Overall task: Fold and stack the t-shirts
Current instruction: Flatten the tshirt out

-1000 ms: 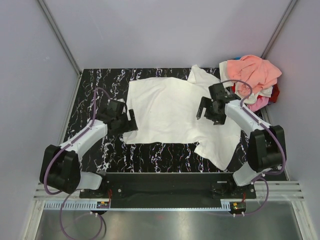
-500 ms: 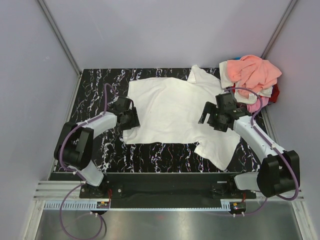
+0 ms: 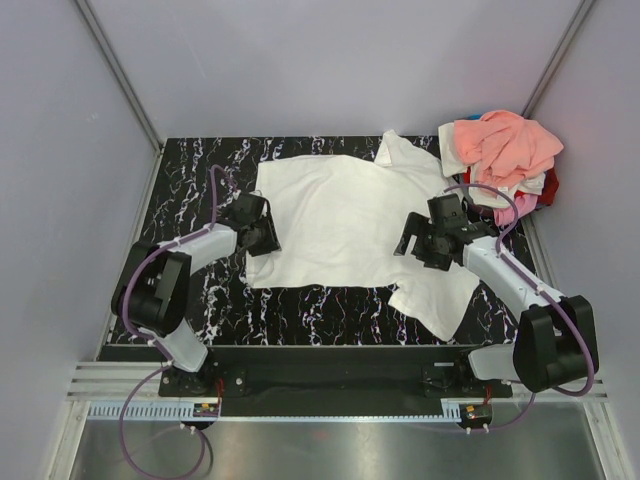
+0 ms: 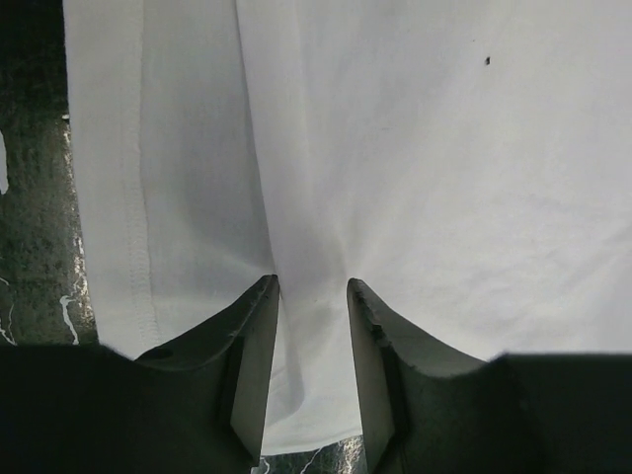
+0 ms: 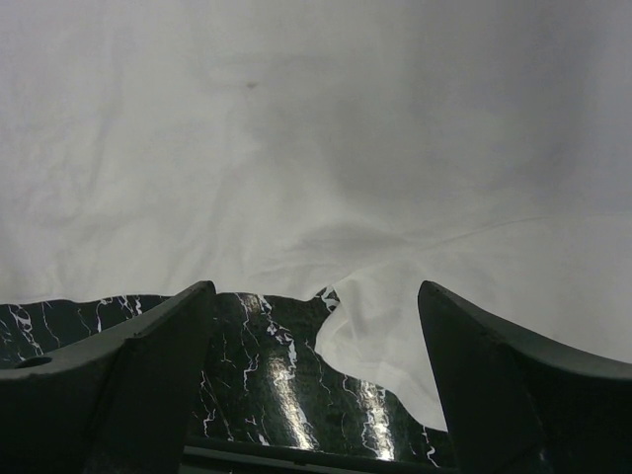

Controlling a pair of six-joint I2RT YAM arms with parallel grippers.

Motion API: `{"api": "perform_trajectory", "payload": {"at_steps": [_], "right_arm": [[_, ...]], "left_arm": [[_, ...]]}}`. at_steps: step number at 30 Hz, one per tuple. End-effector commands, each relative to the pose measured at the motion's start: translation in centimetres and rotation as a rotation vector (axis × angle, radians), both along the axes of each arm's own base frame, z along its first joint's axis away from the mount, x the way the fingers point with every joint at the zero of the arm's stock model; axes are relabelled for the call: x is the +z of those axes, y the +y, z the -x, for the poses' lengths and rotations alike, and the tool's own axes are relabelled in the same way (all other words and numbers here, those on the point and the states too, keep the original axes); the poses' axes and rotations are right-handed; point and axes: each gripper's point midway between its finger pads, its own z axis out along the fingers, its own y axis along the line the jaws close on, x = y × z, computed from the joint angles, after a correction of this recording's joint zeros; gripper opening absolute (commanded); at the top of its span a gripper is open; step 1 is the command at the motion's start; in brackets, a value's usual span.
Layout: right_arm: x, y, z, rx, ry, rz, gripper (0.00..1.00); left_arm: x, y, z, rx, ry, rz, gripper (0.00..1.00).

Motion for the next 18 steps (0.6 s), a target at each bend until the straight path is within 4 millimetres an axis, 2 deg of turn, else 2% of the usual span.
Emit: {"api": "perform_trajectory", "payload": {"at_steps": [1,6,10,11,14,18], "right_arm": [[0.1,0.5,-0.5,0.006,-0.027,-0.013,0.90],[-0.5,0.4,-0.3,0.009,-0.016,-0.008,0.91],[-0.8,0.4,-0.3,0.009,-0.011,-0.006,0.91],[-0.9,0.4,-0.2,0.008,-0.010,-0.005,0.90],[-1.3,0.3,0.1,0.011,-0.001,-0.002,0.90],[-1.8,0.3,0.3,0.010,0.001,-0.004,0.90]], "left_arm": [[0.4,-0.8,-1.0,-0.009,-0.037,0.027,0.38],[0.1,-0.9,-1.0,-0.008,-0.024,0.022,0.31],[0.1,-0.9,-1.1,-0.011,-0.024,0.022,0.21],[0.1,-0.9,-1.1,-0.010,-0.026,0.021,0.13],[0.2,-0.9,-1.1,-0.010,-0.024,0.021,0.02],[0.5,-0.8,-0.8,-0.007,-0.032,0.021,0.00]]}}
